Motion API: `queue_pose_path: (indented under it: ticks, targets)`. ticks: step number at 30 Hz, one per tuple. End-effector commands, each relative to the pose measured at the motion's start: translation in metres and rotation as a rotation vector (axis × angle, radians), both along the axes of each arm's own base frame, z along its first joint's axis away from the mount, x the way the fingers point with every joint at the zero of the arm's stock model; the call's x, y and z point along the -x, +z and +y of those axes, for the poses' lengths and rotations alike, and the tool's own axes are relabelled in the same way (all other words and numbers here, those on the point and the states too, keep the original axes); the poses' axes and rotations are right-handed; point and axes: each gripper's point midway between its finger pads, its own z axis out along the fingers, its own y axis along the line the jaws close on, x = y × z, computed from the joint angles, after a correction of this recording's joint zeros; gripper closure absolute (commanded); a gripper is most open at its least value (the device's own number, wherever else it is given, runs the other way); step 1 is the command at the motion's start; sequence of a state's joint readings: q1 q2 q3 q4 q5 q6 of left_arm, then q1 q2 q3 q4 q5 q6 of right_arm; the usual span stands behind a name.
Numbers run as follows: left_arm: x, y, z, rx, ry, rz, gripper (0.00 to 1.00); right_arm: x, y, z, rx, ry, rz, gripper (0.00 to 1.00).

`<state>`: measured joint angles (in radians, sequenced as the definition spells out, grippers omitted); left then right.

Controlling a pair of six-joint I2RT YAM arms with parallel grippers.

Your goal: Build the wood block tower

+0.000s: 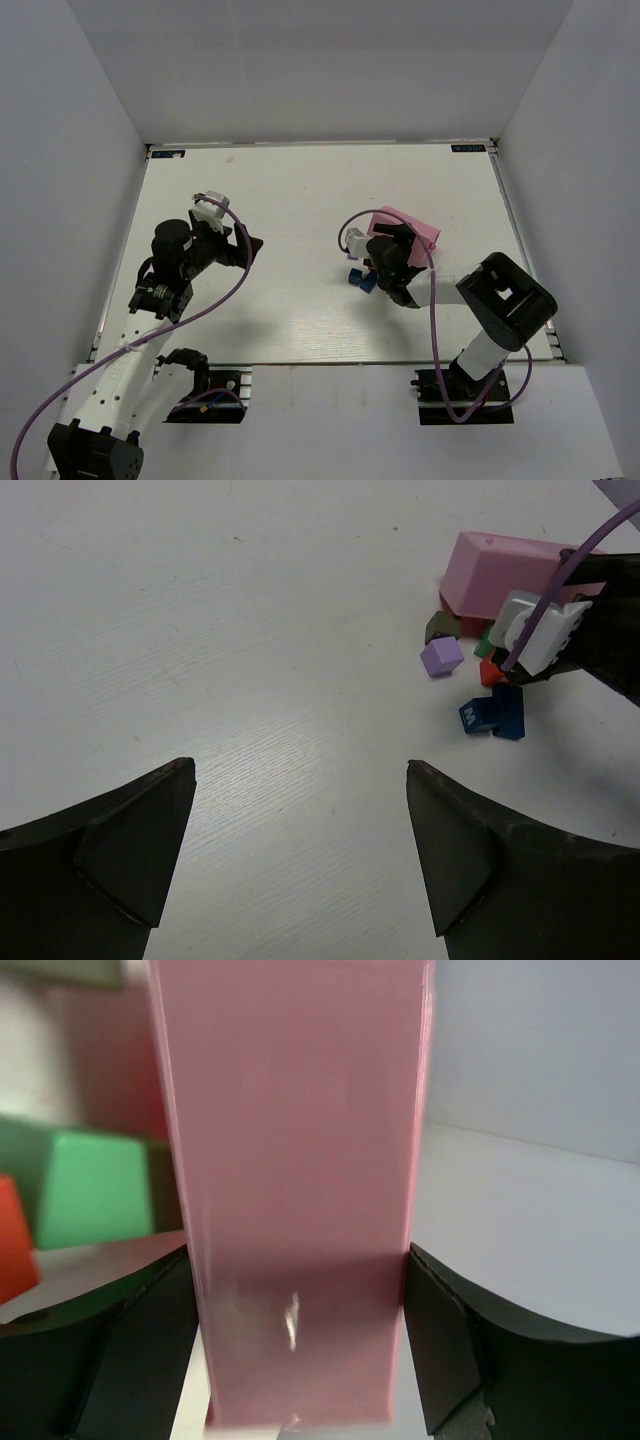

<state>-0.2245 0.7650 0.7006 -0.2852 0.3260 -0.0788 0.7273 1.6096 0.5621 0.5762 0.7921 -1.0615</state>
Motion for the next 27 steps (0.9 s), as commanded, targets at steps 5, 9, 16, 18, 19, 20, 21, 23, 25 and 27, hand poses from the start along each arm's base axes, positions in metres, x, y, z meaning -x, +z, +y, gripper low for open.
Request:
queue_pose_path:
  ticks: [5,9,16,18,19,20,21,23,25,27]
  targets:
    - [0.000,0.017,-0.003,0.010,-0.019,-0.038,0.04,0.012,-0.020,0.009,-0.004,0.035,0.110,1.00]
    - [0.000,0.017,-0.003,0.010,-0.019,-0.038,0.04,-0.005,0.034,0.008,-0.100,-0.016,-0.123,1.00]
    - [0.000,0.017,-0.003,0.010,-0.019,-0.038,0.04,-0.008,0.066,0.006,-0.209,-0.044,-0.224,1.00]
    - [0.000,0.017,-0.003,0.010,-0.019,-0.038,0.04,-0.010,0.061,0.004,-0.221,-0.062,-0.189,1.00]
    - [0.000,0.017,-0.003,0.010,-0.019,-0.038,0.04,-0.011,0.062,0.002,-0.234,-0.072,-0.193,1.00]
    - [0.000,0.017,-0.003,0.010,-0.019,-0.038,0.04,-0.013,0.065,-0.002,-0.254,-0.092,-0.200,1.00]
    - [0.000,0.017,-0.003,0.010,-0.019,-0.038,0.04,-0.015,0.069,-0.002,-0.272,-0.094,-0.193,1.00]
    - [0.000,0.017,-0.003,0.010,-0.019,-0.038,0.04,-0.016,0.063,-0.007,-0.363,-0.126,-0.100,1.00]
    - [0.000,0.017,-0.003,0.010,-0.019,-0.038,0.04,-0.025,0.082,-0.009,-0.493,-0.160,-0.104,1.00]
    - [0.001,0.017,-0.005,0.020,-0.025,-0.033,0.04,-0.026,0.080,-0.016,-0.589,-0.187,-0.030,1.00]
